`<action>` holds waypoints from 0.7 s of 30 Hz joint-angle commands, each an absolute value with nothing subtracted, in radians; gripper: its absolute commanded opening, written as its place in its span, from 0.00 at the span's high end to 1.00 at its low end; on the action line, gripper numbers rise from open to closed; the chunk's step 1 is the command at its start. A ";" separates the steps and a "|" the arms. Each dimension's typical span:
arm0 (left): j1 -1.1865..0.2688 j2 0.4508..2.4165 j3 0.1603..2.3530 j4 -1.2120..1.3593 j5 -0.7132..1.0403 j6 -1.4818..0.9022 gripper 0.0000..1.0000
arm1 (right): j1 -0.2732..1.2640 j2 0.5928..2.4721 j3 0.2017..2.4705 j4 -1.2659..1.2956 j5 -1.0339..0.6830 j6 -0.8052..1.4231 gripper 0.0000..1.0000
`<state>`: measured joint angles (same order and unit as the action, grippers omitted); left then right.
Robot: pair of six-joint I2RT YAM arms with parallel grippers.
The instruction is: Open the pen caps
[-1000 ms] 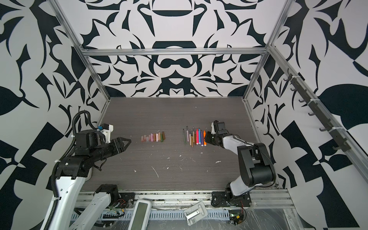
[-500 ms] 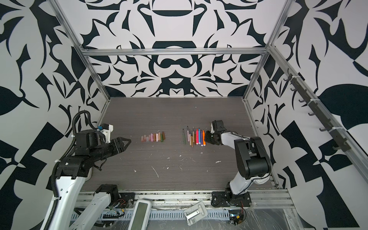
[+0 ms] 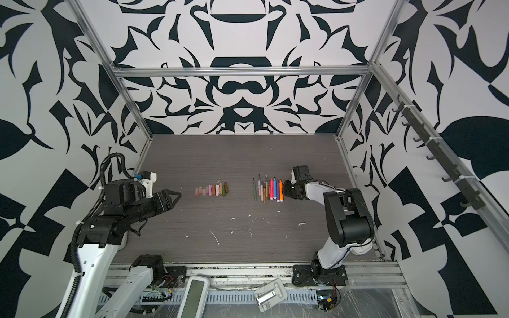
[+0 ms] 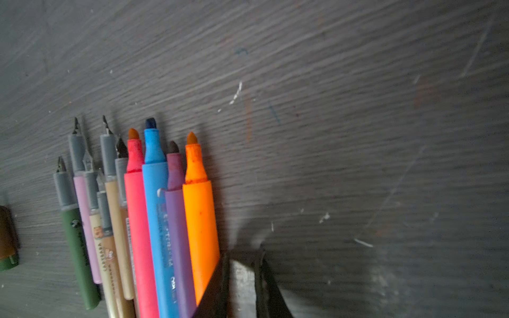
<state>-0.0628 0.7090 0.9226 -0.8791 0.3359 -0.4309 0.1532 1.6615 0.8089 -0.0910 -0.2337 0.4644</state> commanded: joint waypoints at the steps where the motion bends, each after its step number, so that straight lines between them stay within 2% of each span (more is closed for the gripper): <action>1: -0.058 0.704 0.911 -0.894 0.332 -0.437 0.38 | 0.155 1.671 0.833 -0.114 -0.245 0.455 0.77; 13: -0.058 0.706 0.911 -0.895 0.333 -0.437 0.38 | 0.153 1.699 0.855 -0.128 -0.272 0.440 0.76; 21: -0.058 0.704 0.912 -0.894 0.334 -0.436 0.37 | 0.154 1.670 0.840 -0.126 -0.228 0.450 0.75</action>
